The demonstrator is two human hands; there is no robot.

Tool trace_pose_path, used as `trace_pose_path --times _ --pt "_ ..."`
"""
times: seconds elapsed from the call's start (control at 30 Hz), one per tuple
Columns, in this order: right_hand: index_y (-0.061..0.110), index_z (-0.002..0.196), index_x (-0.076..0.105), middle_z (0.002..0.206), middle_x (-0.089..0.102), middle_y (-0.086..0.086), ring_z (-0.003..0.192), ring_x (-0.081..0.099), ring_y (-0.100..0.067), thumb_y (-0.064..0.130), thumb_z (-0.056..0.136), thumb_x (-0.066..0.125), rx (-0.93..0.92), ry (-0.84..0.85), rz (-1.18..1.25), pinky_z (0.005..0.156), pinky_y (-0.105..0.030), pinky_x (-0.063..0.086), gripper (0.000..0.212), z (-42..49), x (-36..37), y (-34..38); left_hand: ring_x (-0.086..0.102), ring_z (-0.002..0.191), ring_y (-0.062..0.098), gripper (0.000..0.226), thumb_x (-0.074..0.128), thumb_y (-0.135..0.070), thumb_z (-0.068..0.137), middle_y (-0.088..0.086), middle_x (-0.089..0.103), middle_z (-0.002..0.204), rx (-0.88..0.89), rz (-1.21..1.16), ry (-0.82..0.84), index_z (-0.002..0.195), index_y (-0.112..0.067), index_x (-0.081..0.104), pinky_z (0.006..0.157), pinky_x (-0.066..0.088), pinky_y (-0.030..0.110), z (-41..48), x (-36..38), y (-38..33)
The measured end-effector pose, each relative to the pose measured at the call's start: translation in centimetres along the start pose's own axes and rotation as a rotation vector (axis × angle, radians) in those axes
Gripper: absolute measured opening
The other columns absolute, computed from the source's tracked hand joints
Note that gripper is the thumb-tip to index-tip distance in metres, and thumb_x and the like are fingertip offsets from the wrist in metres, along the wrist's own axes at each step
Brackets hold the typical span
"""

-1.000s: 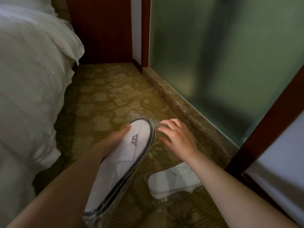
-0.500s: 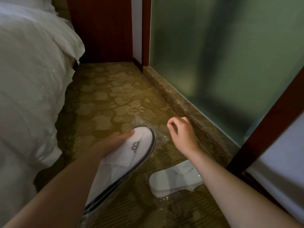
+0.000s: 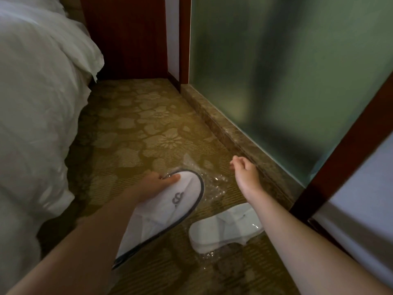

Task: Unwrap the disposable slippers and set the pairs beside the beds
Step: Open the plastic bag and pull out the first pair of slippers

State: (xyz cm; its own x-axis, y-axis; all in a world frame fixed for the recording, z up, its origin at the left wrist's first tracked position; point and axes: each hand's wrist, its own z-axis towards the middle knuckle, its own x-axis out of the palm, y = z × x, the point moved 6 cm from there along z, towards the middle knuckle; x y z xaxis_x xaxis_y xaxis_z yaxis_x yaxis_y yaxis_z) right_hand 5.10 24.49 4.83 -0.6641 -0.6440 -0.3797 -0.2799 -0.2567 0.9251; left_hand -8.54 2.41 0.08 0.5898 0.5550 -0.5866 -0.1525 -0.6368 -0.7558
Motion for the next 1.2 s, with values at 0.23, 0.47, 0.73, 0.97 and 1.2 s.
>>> trace_pose_path --times 0.23,0.47,0.73,0.97,1.2 --pt "0.018 0.115 0.059 0.117 0.061 0.003 0.111 0.052 -0.018 0.041 0.086 0.059 -0.541 0.208 -0.760 0.088 -0.031 0.040 0.037 -2.2 3.7 1.2 0.060 0.068 0.013 0.048 0.051 -0.067 0.079 -0.002 0.062 0.071 0.025 0.134 0.031 0.068 -0.021 0.060 0.055 0.041 0.022 0.0 0.7 -0.4" --pt "0.016 0.099 0.064 0.106 0.065 0.001 0.103 0.052 -0.020 0.025 0.091 0.052 -0.666 0.159 -0.776 0.083 -0.031 0.041 0.017 -2.7 4.2 1.7 0.063 0.090 0.021 0.045 0.048 -0.069 0.079 0.004 0.066 0.094 0.084 0.291 0.063 0.082 -0.026 0.061 0.078 0.050 0.031 -0.2 2.0 -1.7" --pt "0.014 0.095 0.063 0.101 0.065 -0.001 0.098 0.054 -0.020 0.030 0.087 0.058 -0.573 0.247 -0.730 0.080 -0.031 0.040 0.018 -2.3 3.4 0.7 0.048 0.061 0.008 0.042 0.048 -0.064 0.083 -0.008 0.050 0.065 0.125 0.398 0.077 0.062 -0.028 0.047 0.053 0.034 0.023 -0.3 2.3 -2.4" --pt "0.014 0.091 0.067 0.095 0.064 -0.002 0.099 0.055 -0.021 0.024 0.089 0.056 -0.540 0.304 -0.766 0.075 -0.029 0.039 0.015 -2.5 4.1 0.3 0.051 0.061 0.006 0.040 0.051 -0.060 0.083 -0.009 0.052 0.064 0.160 0.350 0.063 0.061 -0.028 0.049 0.053 0.035 0.023 -0.5 2.3 -2.7" --pt "0.010 0.083 0.066 0.087 0.062 -0.002 0.086 0.058 -0.019 0.013 0.086 0.057 -0.401 0.342 -0.617 0.074 -0.031 0.045 0.010 -2.1 4.2 0.1 0.047 0.058 0.009 0.044 0.051 -0.062 0.082 -0.005 0.048 0.060 0.166 0.360 0.064 0.060 -0.024 0.048 0.053 0.033 0.024 -0.2 2.2 -2.3"
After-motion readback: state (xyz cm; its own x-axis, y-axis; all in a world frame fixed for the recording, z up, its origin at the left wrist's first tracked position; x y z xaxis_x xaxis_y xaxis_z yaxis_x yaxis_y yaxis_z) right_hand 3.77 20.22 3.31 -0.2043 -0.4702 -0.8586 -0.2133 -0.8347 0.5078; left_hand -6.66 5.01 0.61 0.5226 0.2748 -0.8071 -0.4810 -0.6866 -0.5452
